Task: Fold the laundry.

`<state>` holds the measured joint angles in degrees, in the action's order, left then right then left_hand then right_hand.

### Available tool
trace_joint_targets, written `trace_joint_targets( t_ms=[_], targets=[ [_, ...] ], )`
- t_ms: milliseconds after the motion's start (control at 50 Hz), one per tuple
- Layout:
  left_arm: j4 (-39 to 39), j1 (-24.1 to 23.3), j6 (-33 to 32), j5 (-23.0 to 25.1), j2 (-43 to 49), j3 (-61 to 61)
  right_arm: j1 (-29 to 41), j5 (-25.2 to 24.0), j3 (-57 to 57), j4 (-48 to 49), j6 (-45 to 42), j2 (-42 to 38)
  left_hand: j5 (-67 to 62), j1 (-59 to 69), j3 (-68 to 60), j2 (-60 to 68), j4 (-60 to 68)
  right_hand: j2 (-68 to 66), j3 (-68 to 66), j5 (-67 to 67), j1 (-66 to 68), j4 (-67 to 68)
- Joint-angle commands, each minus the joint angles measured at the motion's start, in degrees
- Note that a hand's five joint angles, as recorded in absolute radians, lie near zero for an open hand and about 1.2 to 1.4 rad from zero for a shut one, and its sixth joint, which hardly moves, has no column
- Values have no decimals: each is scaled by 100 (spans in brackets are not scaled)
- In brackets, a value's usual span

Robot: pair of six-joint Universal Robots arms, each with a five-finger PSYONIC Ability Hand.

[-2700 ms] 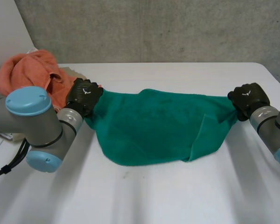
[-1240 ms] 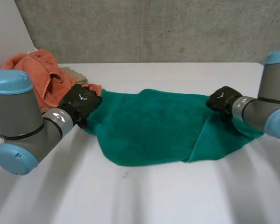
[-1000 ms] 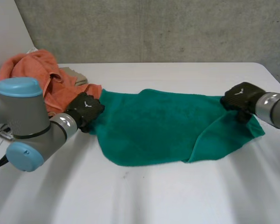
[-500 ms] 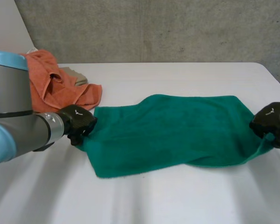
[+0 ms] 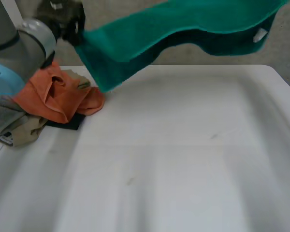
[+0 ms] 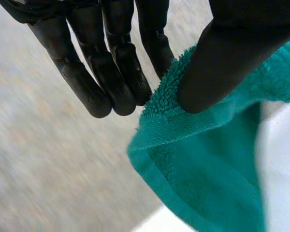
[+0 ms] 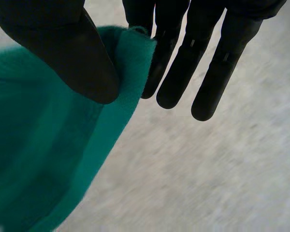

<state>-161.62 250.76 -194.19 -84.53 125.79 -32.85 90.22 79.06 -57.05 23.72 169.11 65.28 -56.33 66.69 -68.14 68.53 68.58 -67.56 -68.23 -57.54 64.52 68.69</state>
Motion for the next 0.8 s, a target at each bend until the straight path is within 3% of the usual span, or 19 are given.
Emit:
trace_joint_targets(
  t_ms=[20,160,260,400,480,540,640,720,800],
  targets=[
    [245,35,-49,270,95,-1407,-180,-935,-1298,-219,-71,-120,-1367,1331,-1186,1147,1142,-1244,-1177,-1246,1548,1131],
    [35,26,-620,138,876,-1997,-505,-1525,-2249,-210,-694,-989,-1269,1233,-1088,1049,1044,-1244,-1177,-1246,1548,1131],
    [87,26,-840,24,1150,-1909,-549,-1595,-2302,-473,-1407,-1342,613,-649,794,-833,-839,-1244,-1177,-1246,1548,1131],
    [122,35,-814,234,370,-2399,-514,-1543,-2267,-1009,-1434,-1097,3605,-3641,3785,-3825,-3830,-1244,-1177,-1246,1548,1131],
    [-53,44,-866,489,-237,-3093,-497,-1464,-2328,-1167,-1451,-947,4299,-4335,4480,-4519,-4525,-1244,-1177,-1246,1548,1131],
    [-211,26,-954,595,-589,-3595,-505,-1411,-2381,-1212,-1442,-885,4083,-4119,4263,-4303,-4308,-1244,-1177,-1246,1548,1131],
    [-597,-184,-1497,718,-1108,-4693,-505,-1393,-2504,-1194,-1486,-832,2001,-2037,2181,-2221,-2226,-1244,-1177,-1246,1548,1131],
    [-756,-465,-1990,657,-1039,-5090,-497,-1393,-2522,-1194,-1548,-832,554,-590,735,-774,-780,-1244,-1177,-1246,1548,1131],
    [-739,-537,-2281,447,-680,-5082,-497,-1393,-2522,-1203,-1627,-841,44,-80,225,-264,-270,-1244,-1177,-1246,1548,1131]
  ],
)
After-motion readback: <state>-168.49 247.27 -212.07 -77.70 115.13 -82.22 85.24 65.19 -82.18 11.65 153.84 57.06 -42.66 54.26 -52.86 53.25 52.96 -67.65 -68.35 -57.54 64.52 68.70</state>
